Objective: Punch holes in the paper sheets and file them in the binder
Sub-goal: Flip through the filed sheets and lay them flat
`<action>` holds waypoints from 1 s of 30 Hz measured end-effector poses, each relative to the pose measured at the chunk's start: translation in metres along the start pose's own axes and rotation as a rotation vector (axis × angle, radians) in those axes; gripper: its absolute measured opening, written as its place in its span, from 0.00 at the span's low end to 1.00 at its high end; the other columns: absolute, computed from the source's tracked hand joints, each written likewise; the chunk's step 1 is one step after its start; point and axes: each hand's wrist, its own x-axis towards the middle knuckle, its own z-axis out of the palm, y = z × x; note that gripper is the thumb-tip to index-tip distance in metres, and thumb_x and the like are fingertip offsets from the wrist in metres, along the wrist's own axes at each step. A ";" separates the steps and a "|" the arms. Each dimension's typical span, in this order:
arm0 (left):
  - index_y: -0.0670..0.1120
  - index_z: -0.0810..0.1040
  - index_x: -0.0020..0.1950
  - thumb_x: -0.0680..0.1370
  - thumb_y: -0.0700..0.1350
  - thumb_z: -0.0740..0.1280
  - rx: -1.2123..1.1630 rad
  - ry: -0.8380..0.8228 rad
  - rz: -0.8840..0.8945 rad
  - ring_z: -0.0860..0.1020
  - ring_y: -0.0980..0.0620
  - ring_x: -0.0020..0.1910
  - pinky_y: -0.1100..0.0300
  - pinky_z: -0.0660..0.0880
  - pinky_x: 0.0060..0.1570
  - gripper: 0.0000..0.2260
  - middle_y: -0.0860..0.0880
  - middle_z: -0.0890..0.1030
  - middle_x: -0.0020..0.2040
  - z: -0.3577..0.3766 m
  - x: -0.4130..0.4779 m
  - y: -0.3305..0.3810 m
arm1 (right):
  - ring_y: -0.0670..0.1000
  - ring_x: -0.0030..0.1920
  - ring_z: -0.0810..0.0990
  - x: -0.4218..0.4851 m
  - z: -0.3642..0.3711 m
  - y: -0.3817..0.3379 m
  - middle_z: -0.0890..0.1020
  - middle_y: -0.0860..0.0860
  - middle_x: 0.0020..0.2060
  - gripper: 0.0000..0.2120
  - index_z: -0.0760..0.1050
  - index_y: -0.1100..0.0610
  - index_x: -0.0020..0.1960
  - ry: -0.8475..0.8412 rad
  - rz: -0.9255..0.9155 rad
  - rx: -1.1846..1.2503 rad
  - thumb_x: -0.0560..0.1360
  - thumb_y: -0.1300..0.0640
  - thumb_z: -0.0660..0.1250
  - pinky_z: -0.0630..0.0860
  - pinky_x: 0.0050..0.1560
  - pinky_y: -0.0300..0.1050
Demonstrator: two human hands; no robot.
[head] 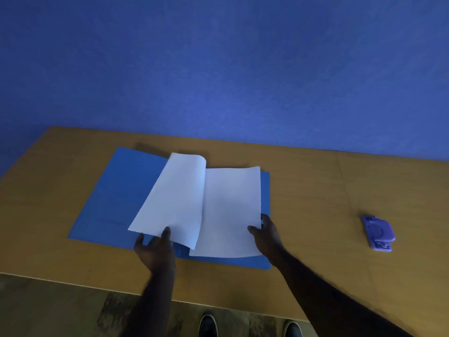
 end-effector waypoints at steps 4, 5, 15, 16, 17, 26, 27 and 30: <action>0.41 0.62 0.72 0.70 0.36 0.74 0.385 -0.164 0.354 0.74 0.60 0.31 0.63 0.74 0.46 0.34 0.59 0.77 0.31 0.003 -0.020 0.004 | 0.46 0.48 0.78 0.002 -0.001 0.001 0.77 0.49 0.53 0.20 0.66 0.56 0.69 0.002 0.009 -0.007 0.78 0.60 0.65 0.74 0.37 0.37; 0.36 0.63 0.71 0.72 0.37 0.73 0.501 -0.214 0.455 0.75 0.62 0.32 0.71 0.72 0.43 0.32 0.66 0.78 0.36 0.004 -0.029 0.006 | 0.48 0.49 0.78 0.002 0.000 0.001 0.78 0.49 0.54 0.21 0.66 0.57 0.70 0.005 0.011 -0.005 0.78 0.60 0.65 0.75 0.38 0.37; 0.50 0.54 0.76 0.73 0.43 0.74 0.970 -0.642 0.925 0.82 0.56 0.45 0.61 0.79 0.42 0.39 0.50 0.83 0.54 0.001 -0.063 -0.024 | 0.54 0.61 0.76 0.006 -0.002 -0.003 0.76 0.51 0.62 0.27 0.68 0.57 0.70 0.037 0.033 0.013 0.77 0.41 0.62 0.75 0.55 0.49; 0.50 0.55 0.77 0.72 0.43 0.74 0.994 -0.699 0.971 0.81 0.57 0.45 0.62 0.80 0.42 0.39 0.51 0.83 0.55 0.001 -0.063 -0.030 | 0.54 0.56 0.78 0.006 -0.002 -0.004 0.79 0.49 0.56 0.27 0.72 0.55 0.64 0.023 0.033 0.061 0.75 0.36 0.60 0.75 0.51 0.48; 0.49 0.55 0.77 0.72 0.42 0.74 1.017 -0.752 1.003 0.82 0.58 0.45 0.63 0.80 0.42 0.39 0.51 0.83 0.55 0.001 -0.062 -0.034 | 0.54 0.50 0.80 0.005 -0.002 -0.006 0.81 0.49 0.50 0.27 0.74 0.55 0.55 -0.003 0.027 0.103 0.73 0.32 0.58 0.76 0.47 0.49; 0.55 0.64 0.71 0.73 0.46 0.73 1.196 -0.851 1.037 0.81 0.55 0.45 0.60 0.80 0.42 0.30 0.53 0.83 0.50 -0.012 -0.050 -0.056 | 0.53 0.42 0.80 0.017 -0.005 0.001 0.79 0.54 0.44 0.10 0.75 0.57 0.53 0.051 0.104 0.088 0.77 0.52 0.67 0.76 0.39 0.46; 0.55 0.65 0.70 0.72 0.47 0.74 1.213 -0.869 1.025 0.81 0.55 0.46 0.61 0.79 0.42 0.29 0.53 0.83 0.50 -0.014 -0.048 -0.057 | 0.54 0.45 0.80 0.016 -0.005 0.001 0.80 0.54 0.47 0.11 0.74 0.58 0.57 0.069 0.100 0.029 0.77 0.57 0.67 0.78 0.42 0.48; 0.52 0.73 0.65 0.71 0.57 0.72 1.254 -0.857 1.030 0.80 0.55 0.49 0.62 0.78 0.45 0.25 0.53 0.82 0.52 -0.023 -0.043 -0.058 | 0.52 0.44 0.79 0.013 -0.005 0.003 0.80 0.53 0.48 0.14 0.73 0.60 0.61 0.070 0.056 -0.148 0.76 0.62 0.64 0.77 0.38 0.45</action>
